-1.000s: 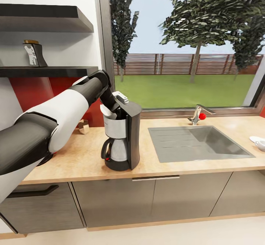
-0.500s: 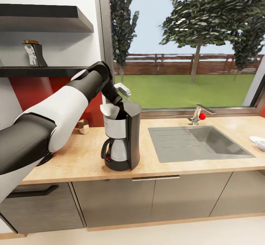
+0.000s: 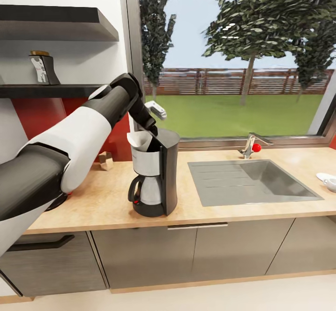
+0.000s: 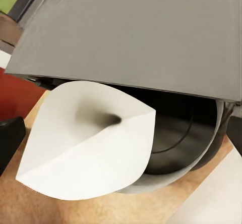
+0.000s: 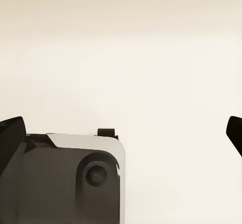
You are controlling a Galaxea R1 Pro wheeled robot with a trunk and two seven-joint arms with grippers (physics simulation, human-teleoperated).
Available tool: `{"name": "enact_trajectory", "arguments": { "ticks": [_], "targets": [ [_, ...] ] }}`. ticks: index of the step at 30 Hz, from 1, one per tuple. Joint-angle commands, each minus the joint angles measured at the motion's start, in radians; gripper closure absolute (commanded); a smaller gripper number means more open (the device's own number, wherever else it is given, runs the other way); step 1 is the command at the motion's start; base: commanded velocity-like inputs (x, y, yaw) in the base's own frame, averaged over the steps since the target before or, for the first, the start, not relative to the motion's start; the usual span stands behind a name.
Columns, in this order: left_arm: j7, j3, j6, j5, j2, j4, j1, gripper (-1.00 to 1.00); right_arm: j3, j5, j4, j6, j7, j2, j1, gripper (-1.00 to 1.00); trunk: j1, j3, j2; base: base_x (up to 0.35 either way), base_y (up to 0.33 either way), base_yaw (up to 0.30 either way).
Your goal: Set up a coffee station on the kitchen countertop: keep the coffee maker on the countertop, move the bottle of coffee from the kitchen shelf to the counter next to the coffee maker, place a paper coffee filter on top of the coffee maker, put the saucer next to the coffee maker with the coffee cup on the saucer, and place the electric kettle next to the coffee maker.
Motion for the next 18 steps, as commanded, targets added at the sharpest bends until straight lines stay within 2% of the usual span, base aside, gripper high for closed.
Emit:
{"name": "enact_trajectory", "arguments": {
  "ticks": [1, 13, 18],
  "targets": [
    [-0.009, -0.001, 0.005, -0.01, 0.0, -0.005, -0.001, -1.0, 0.001, 0.001, 0.0, -0.003, -0.001, 0.0, -0.001, -1.0, 0.001, -0.002, -0.002, 0.0, 0.0, 0.0],
    [-0.003, 0.005, 0.004, -0.01, 0.02, -0.088, 0.0, -1.0, -0.004, 0.0, 0.0, -0.003, -0.002, 0.0, -0.001, -1.0, 0.001, -0.002, -0.002, 0.0, 0.0, 0.002],
    [-0.001, 0.008, 0.006, -0.01, 0.024, -0.108, 0.001, -1.0, -0.005, -0.002, -0.001, -0.003, -0.003, 0.0, -0.001, -1.0, 0.001, -0.002, -0.002, 0.0, 0.0, 0.139]
  ]
}}
